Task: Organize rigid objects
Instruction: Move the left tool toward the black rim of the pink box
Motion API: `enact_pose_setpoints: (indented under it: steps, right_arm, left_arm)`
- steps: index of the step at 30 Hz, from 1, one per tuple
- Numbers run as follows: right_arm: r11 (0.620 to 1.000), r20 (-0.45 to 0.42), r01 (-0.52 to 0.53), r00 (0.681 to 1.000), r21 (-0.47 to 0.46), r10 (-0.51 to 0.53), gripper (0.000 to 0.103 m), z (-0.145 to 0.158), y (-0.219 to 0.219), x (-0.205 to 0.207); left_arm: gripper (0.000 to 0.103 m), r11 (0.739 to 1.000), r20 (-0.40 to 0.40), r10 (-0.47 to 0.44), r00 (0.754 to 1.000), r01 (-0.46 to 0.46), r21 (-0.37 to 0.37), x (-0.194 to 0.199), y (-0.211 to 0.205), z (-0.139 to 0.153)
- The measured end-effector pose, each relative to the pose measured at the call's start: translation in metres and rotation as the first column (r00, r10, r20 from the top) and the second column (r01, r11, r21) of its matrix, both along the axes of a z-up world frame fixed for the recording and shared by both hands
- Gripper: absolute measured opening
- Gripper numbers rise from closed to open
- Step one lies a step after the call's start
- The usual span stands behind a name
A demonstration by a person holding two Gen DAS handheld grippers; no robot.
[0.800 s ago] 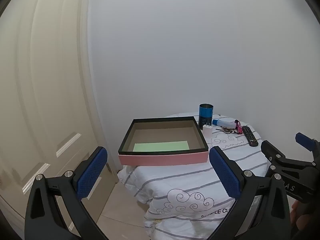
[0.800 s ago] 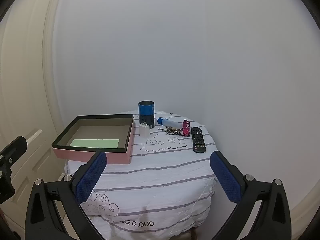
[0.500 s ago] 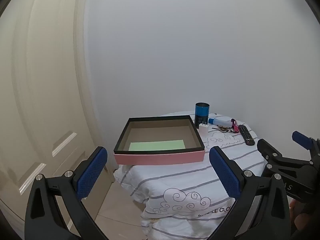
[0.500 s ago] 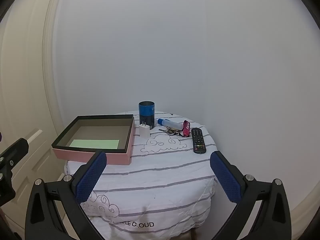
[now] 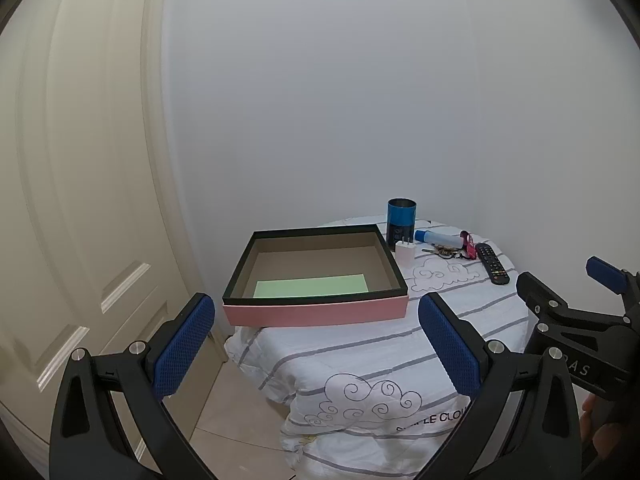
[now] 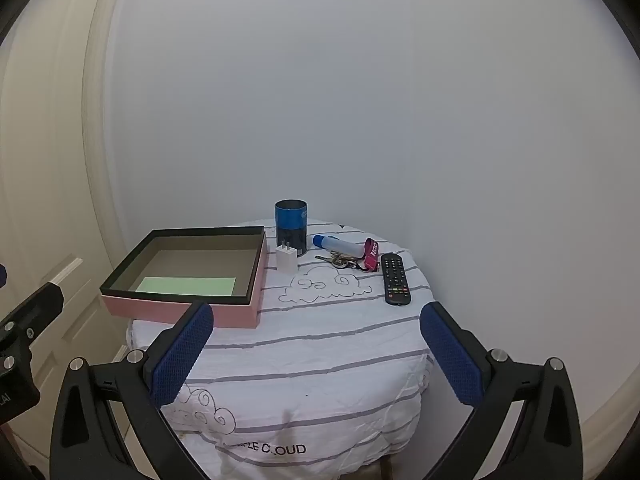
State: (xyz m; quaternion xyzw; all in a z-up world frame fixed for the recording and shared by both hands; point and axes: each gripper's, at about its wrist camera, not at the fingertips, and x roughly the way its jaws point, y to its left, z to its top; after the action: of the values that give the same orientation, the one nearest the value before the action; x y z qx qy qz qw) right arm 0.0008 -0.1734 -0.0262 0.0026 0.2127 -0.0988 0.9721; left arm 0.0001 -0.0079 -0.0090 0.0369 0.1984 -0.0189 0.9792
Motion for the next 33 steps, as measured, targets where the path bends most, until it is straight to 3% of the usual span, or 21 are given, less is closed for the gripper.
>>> enact_pose_setpoints:
  steps: [33]
  right_arm:
    - [1.0, -0.031, 0.02, 0.999, 0.007, -0.02, 0.103, -0.01, -0.007, 0.014]
  left_arm:
    - [0.103, 1.0, -0.054, -0.025, 0.998, 0.025, -0.009, 0.024, -0.005, -0.013]
